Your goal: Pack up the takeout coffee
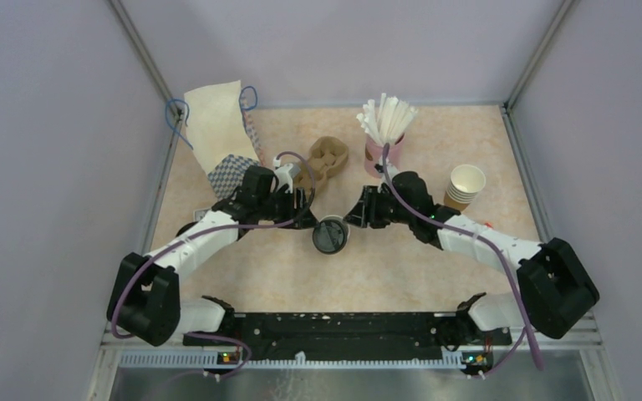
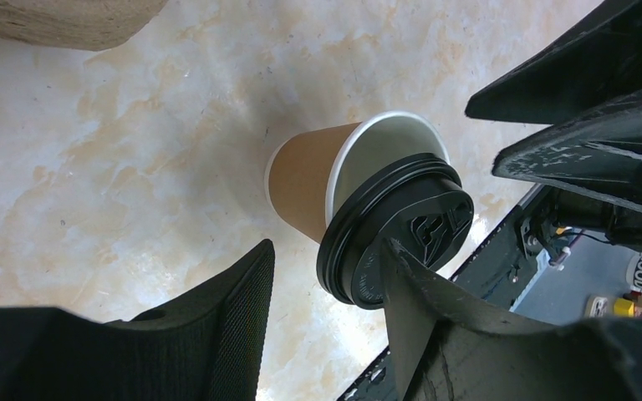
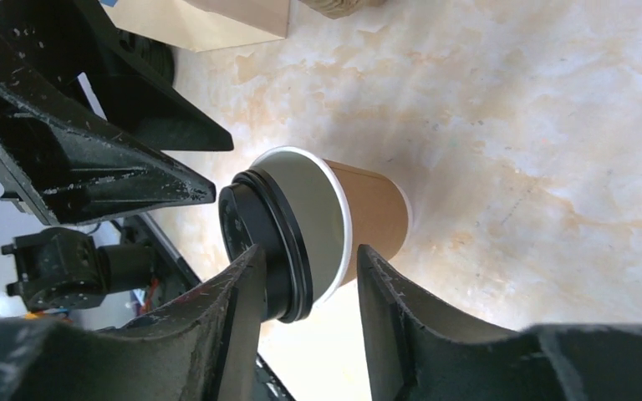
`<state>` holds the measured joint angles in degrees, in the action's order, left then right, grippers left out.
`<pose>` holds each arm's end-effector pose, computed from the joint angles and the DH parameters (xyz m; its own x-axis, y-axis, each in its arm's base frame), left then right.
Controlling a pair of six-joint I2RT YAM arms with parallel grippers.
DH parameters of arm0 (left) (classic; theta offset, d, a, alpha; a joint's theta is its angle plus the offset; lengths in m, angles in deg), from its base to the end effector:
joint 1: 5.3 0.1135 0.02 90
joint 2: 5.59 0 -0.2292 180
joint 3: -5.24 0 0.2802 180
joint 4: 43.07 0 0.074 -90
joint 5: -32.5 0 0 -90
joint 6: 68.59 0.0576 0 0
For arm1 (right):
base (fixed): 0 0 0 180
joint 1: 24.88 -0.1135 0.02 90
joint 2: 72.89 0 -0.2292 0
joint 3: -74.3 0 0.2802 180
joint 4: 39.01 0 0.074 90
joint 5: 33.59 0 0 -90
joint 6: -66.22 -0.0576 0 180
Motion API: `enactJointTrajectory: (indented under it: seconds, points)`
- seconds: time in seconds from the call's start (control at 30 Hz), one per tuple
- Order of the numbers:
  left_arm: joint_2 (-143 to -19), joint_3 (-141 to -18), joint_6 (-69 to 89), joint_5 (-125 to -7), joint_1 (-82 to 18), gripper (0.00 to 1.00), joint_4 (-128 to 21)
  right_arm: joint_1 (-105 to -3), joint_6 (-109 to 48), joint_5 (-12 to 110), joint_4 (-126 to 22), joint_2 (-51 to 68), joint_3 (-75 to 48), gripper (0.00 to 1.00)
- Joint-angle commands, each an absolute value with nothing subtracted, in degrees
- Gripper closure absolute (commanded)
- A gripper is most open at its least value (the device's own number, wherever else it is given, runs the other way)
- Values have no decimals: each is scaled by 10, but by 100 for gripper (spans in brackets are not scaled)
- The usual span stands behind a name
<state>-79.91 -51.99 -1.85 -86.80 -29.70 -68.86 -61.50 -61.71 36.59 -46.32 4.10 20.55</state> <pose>0.2770 -0.1566 0.1673 -0.8406 0.0031 -0.5417 0.3863 0.7045 -0.5953 0.2582 0.2163 0.1611 -0.8108 0.1179 -0.5733 -0.3767 0.6446 0.6653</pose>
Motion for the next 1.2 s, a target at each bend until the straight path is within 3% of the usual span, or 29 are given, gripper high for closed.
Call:
enactJointTrajectory:
  seconds: [0.0,0.1,0.27,0.67,1.17]
  points:
    - [-808,-530,-24,-882,-294,45,-660,-621,-562,411,-487,-5,171,54]
    - [-809,-532,-25,-882,-295,45,-660,-642,-520,436,-511,-8,148,45]
    - [-803,-536,-23,-870,-295,45,-666,-697,-460,509,-570,4,107,43]
    - [-790,-545,-20,-850,-295,45,-685,-780,-368,641,-639,80,37,51]
    - [-787,-541,-16,-846,-295,45,-689,-788,-331,596,-607,88,37,57]
